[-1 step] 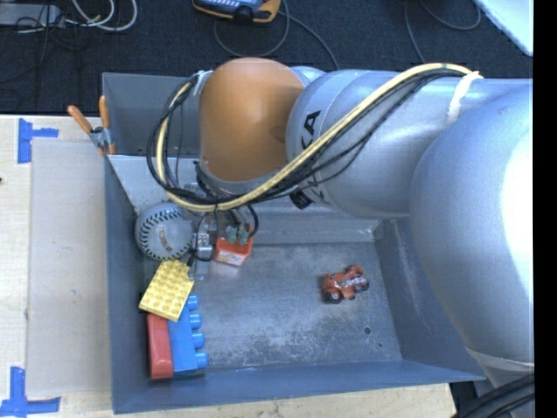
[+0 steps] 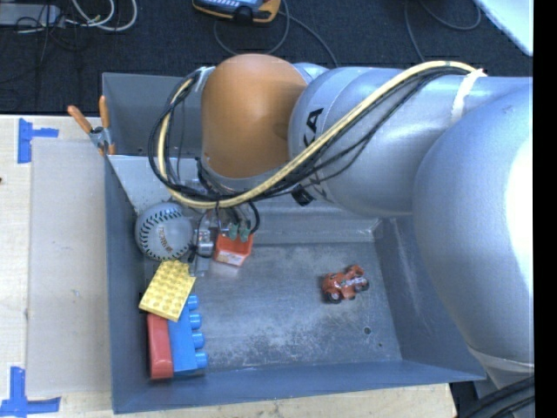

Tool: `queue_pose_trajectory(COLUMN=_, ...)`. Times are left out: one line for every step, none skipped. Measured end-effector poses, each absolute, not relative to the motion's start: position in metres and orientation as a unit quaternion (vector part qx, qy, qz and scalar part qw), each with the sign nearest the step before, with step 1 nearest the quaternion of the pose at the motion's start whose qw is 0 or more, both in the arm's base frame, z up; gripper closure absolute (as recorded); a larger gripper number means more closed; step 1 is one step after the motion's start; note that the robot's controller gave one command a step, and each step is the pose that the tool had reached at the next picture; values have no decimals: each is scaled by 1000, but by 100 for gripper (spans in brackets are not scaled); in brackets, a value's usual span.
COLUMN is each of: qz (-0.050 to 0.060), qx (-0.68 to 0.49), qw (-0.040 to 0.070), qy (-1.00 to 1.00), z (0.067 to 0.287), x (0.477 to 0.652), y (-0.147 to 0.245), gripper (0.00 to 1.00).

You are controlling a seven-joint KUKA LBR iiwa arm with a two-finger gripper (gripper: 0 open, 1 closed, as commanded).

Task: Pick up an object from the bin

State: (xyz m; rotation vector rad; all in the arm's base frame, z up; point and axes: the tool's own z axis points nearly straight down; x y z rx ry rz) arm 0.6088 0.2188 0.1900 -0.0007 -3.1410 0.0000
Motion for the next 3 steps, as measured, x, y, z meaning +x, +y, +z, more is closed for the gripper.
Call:
queue_pose_trajectory(qz=-1, qx=47, qw=-3, qy=-999, z=169, x=600, y=223, gripper=0)
queue_pose_trajectory(qz=0, qx=286, qw=2, qy=-958, z=136, x=572, y=237, gripper=0)
queue_pose_trajectory(qz=0, qx=280, qw=-1, qy=-960, z=134, x=572, y=243, gripper=0)
